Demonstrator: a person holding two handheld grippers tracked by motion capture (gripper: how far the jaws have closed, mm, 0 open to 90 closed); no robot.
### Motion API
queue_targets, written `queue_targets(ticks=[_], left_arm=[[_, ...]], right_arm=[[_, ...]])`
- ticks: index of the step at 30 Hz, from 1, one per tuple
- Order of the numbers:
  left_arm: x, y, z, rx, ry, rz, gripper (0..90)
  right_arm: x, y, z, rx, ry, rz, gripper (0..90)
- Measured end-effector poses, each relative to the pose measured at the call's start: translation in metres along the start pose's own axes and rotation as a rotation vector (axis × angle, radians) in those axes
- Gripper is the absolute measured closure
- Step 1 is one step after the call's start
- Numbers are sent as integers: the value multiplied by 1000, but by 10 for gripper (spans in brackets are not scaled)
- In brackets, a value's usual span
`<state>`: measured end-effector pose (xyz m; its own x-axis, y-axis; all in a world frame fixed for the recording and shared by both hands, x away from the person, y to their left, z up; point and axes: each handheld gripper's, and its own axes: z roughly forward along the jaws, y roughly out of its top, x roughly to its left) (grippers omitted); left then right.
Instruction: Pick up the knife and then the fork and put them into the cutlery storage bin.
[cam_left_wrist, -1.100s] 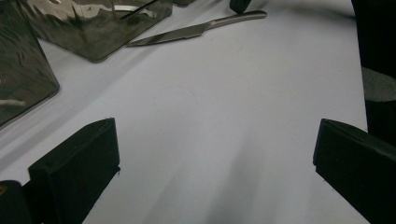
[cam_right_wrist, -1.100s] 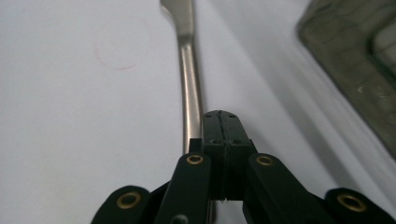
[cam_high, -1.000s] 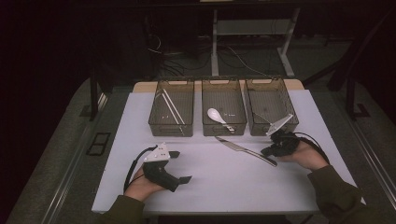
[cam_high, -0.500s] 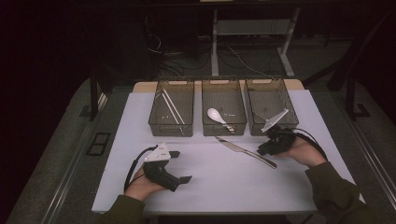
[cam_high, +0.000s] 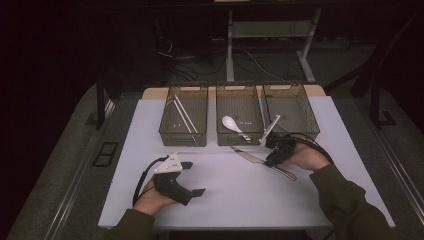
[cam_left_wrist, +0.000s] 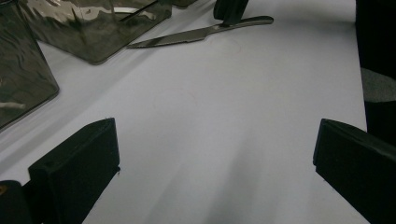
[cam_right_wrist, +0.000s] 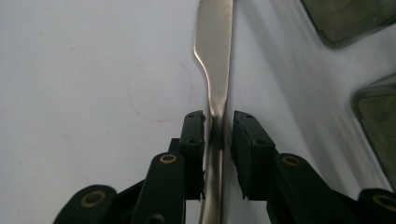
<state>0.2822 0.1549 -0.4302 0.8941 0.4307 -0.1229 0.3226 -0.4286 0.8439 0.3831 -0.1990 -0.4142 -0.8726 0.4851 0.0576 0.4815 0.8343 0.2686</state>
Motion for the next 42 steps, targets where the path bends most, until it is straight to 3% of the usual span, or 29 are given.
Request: queue_targets(ticks=[14,23,28,42], left_arm=[[0,0,1,1,-3,4,0],[0,0,1,4,-5,2,0],[-1,0,2,1,-6,1,0],[0,0,1,1,-5,4,0]], right_arm=[[3,12,9,97,-14,7,778],[5,21,11,165,-36,-17,782],[6,23,12,175,-49,-31,779],[5,24,12,182,-41,-6,797]])
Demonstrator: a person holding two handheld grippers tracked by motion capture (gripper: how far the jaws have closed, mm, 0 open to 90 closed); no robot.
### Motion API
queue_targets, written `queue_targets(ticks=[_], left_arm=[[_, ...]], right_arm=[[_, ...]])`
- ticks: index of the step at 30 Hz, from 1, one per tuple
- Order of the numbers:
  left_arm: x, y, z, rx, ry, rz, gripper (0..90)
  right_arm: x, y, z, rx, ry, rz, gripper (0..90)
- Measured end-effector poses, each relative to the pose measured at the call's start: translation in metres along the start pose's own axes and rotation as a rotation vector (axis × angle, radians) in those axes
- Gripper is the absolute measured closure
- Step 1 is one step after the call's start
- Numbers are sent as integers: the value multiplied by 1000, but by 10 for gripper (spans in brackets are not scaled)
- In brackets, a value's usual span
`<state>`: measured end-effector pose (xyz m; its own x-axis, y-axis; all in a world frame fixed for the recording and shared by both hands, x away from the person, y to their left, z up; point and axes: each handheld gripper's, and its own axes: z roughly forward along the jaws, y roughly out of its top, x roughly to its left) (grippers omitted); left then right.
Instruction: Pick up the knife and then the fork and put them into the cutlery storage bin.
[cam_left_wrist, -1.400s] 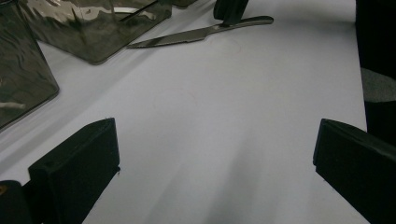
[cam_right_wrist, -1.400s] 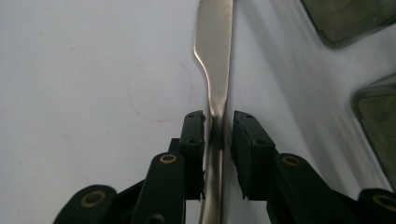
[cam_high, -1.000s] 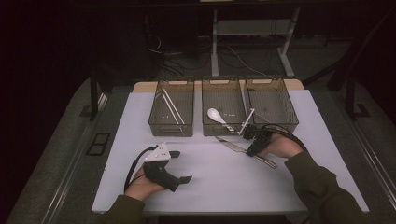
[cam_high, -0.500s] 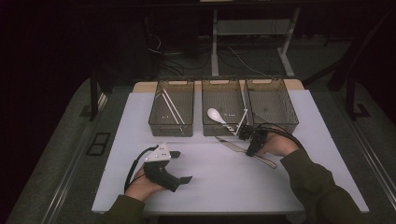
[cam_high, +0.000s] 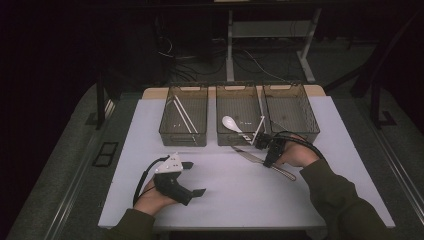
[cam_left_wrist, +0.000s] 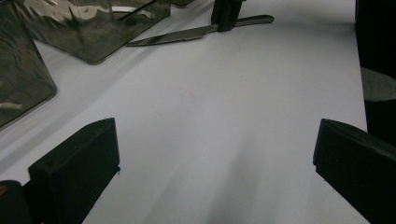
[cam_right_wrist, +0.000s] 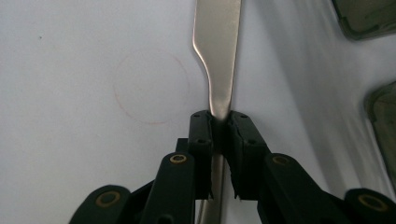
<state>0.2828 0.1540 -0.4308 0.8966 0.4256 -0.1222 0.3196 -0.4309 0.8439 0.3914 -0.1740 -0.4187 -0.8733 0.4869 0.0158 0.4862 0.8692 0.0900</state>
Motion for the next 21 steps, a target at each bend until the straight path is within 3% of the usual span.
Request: queue_targets(ticks=[12,15,21], left_arm=[[0,0,0,2,1,2,0],[0,0,-1,-1,1,0,0],[0,0,0,0,0,0,0]], right_arm=[[4,-11,-12,-45,31,6,800],[4,-14,-13,-50,17,13,800],[2,-22,-21,-101,42,22,801]])
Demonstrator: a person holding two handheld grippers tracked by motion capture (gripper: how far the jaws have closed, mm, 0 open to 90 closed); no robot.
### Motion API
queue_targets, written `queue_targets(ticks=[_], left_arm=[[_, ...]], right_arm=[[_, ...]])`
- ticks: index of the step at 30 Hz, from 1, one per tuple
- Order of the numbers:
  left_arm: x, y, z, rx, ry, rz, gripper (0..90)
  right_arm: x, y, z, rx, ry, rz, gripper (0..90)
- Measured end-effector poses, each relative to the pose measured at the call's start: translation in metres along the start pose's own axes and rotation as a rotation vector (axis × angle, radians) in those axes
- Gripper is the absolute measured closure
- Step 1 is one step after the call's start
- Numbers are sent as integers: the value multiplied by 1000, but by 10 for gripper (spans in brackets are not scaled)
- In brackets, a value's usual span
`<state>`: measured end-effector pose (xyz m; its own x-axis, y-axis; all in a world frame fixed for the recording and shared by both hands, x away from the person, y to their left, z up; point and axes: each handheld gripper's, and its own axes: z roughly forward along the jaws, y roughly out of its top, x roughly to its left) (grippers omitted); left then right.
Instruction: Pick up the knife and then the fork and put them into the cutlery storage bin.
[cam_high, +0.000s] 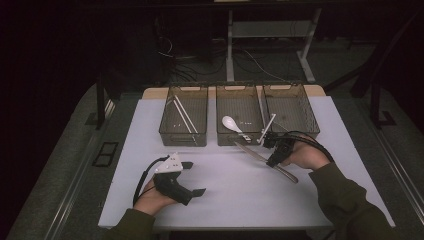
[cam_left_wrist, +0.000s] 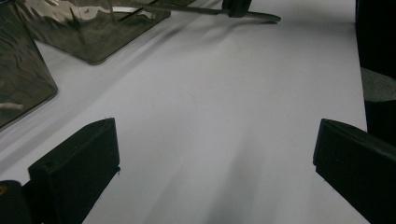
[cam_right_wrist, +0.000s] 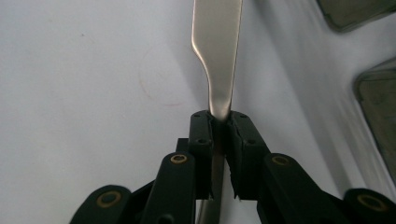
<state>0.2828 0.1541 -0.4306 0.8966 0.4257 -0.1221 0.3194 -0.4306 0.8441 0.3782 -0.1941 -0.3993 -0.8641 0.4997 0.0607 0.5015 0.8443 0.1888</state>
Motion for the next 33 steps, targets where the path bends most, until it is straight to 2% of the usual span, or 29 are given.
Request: queue_targets(ticks=[5,11,18,25,33], left_arm=[[0,0,0,-1,1,-1,0],[0,0,0,2,0,-2,0],[0,0,0,-3,0,-4,0],[0,0,0,-1,1,-1,0],[1,0,1,-1,-2,-6,0]], right_arm=[[-1,-6,-12,-38,4,4,800],[-11,-12,-32,-99,-8,39,800],[-30,-16,-60,-180,-25,107,799],[-50,-14,-86,-222,-63,172,799],[-78,-7,-108,-247,-115,236,799]])
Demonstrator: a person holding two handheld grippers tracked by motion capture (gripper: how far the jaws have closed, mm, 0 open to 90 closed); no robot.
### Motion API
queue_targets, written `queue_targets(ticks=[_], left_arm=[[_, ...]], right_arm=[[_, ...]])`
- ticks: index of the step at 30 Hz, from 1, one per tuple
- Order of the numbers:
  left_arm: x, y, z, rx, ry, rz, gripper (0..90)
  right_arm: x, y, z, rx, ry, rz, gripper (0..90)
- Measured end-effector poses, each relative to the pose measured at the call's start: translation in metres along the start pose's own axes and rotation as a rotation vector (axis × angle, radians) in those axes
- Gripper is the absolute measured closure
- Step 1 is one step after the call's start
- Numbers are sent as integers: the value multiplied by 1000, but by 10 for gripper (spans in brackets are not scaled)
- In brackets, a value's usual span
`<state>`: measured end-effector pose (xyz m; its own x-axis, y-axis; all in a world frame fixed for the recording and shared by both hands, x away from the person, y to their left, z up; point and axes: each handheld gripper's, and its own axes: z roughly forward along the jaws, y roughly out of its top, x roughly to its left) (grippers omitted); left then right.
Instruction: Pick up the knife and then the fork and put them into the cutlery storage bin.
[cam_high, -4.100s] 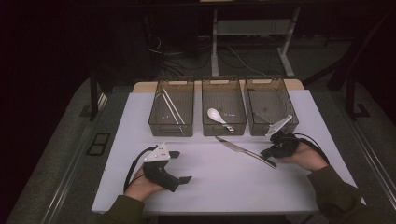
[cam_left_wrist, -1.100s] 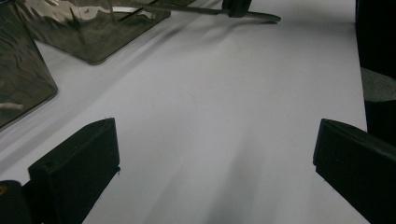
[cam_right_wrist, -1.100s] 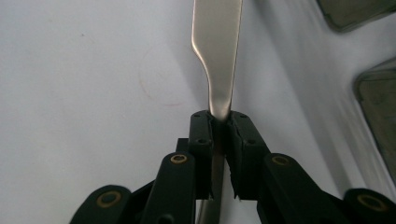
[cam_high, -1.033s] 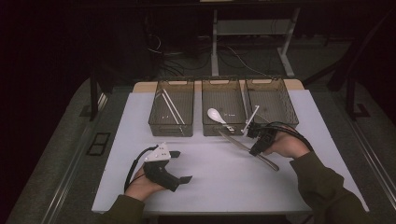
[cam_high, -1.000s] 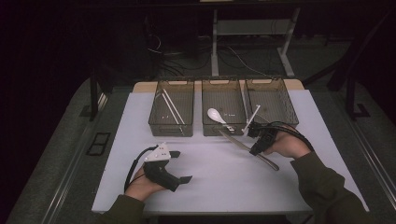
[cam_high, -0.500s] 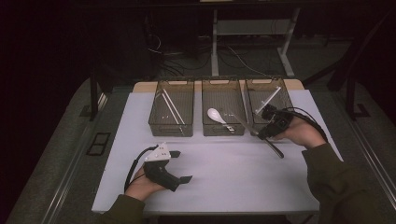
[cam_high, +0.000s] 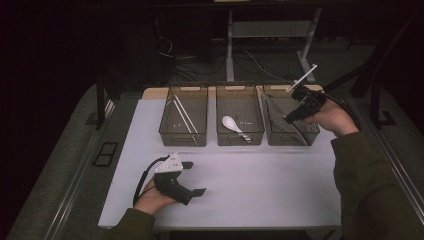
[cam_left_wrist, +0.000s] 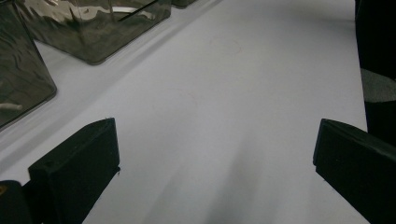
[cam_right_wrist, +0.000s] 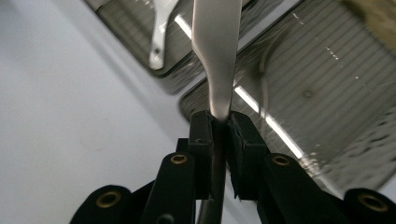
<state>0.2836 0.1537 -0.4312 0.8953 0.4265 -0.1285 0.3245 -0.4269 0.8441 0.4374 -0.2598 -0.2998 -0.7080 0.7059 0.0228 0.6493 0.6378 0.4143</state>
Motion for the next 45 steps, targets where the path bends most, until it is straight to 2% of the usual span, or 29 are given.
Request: queue_targets(ticks=[5,10,15,22,28,35,45], left_arm=[[0,0,0,-2,-2,-4,0],[1,0,-1,-10,-1,-7,0],[2,0,-1,-5,-3,-6,0],[1,0,-1,-13,-2,-10,0],[1,0,-1,-12,-3,-8,0],[1,0,-1,-7,-5,-5,0],[2,0,1,-4,-7,-4,0]], right_arm=[[-18,15,-4,-4,-37,32,799],[-33,26,3,3,-70,72,799],[-50,26,11,3,-83,135,799],[-68,23,25,13,-103,195,798],[-77,17,48,43,-109,225,798],[-84,2,79,93,-95,262,798],[-84,-6,100,129,-79,270,797]])
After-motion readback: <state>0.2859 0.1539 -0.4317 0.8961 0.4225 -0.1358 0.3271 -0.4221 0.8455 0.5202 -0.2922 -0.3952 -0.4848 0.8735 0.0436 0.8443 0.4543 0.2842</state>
